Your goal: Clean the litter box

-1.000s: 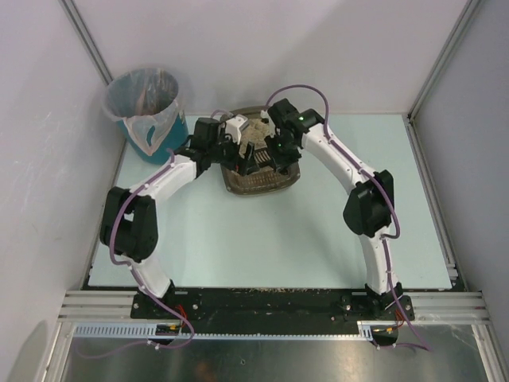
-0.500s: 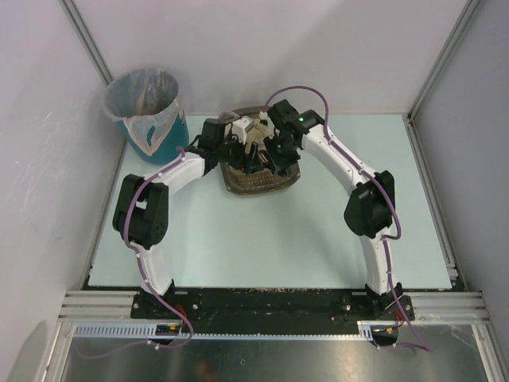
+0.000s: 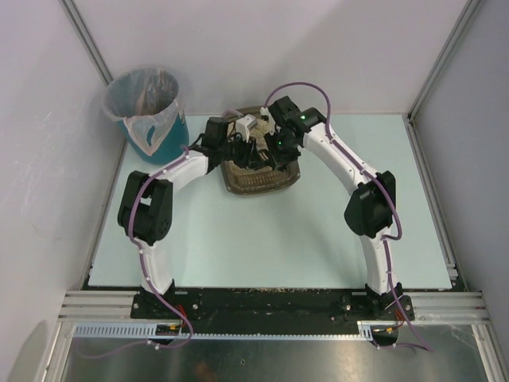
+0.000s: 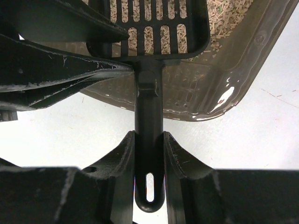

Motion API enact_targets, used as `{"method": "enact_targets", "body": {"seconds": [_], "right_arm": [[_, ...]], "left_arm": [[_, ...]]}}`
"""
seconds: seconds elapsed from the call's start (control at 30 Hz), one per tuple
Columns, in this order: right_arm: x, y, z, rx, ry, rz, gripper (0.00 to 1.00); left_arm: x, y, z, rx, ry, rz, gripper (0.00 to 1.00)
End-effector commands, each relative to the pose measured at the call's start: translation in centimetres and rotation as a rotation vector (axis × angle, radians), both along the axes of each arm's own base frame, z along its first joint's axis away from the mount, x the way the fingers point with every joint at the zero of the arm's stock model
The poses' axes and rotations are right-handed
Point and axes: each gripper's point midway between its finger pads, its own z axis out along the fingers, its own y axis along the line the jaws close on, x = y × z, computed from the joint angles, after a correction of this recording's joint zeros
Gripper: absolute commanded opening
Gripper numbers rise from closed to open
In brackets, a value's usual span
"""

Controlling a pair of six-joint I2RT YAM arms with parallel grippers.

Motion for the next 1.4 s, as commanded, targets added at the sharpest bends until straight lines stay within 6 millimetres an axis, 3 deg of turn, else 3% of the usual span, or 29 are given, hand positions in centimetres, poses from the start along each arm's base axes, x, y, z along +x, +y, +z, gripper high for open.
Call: {"method": "enact_targets", "body": {"seconds": [0.0, 0.23, 0.3, 0.43, 0.57, 0.6, 0.67, 0.7, 0.93, 1.17, 1.3, 1.37], "right_arm": [[1.5, 1.2, 2.4, 0.056, -0.093, -0.005, 0.08], [2.6, 1.2, 2.2, 0.072, -0.132, -0.04, 0.23], [2.8, 1.3, 1.8, 0.093, -0.131, -0.06, 0.24], [3.2, 1.0, 1.8, 0.166, -0.121, -0.133, 0.5], [2.8, -0.3, 2.4, 0.284, -0.105, -0.256, 0.64], [3.6, -0.5, 3.1, 0.349, -0.119, -0.308, 0.65], [3.1, -0.6, 4.6, 0.444, -0.116, -0.338, 0.66], [3.0, -0.6, 3.6, 0.485, -0.089, -0.378, 0.67], [1.3, -0.8, 4.3, 0.604, 0.001, -0.415, 0.61], [0.2, -1.2, 3.5, 0.538, 0.004, -0.408, 0.59], [-0.6, -0.2, 3.6, 0.432, -0.122, -0.296, 0.62], [-0.5, -0.7, 3.5, 0.345, -0.206, -0.279, 0.63]], "left_arm": [[-0.1, -1.1, 0.8, -0.04, -0.009, -0.053, 0.3], [-1.0, -1.2, 0.3, -0.052, 0.016, -0.08, 0.0], [-1.3, -1.2, 0.0, -0.051, 0.024, -0.086, 0.0], [-1.6, -1.1, -0.5, -0.047, 0.033, -0.088, 0.0], [-1.6, -1.2, -0.5, -0.054, 0.042, -0.089, 0.0], [-1.7, -1.2, -0.4, -0.057, 0.044, -0.092, 0.0], [-1.7, -1.3, -0.2, -0.061, 0.042, -0.094, 0.0], [-1.7, -1.2, -0.2, -0.061, 0.041, -0.092, 0.0], [-1.3, -1.1, 0.1, -0.052, 0.027, -0.07, 0.0], [-1.2, -1.3, 0.6, -0.062, 0.025, -0.067, 0.0], [-1.8, -1.7, 1.3, -0.101, 0.051, -0.101, 0.0], [-2.0, -1.8, 1.4, -0.115, 0.067, -0.113, 0.0]]}}
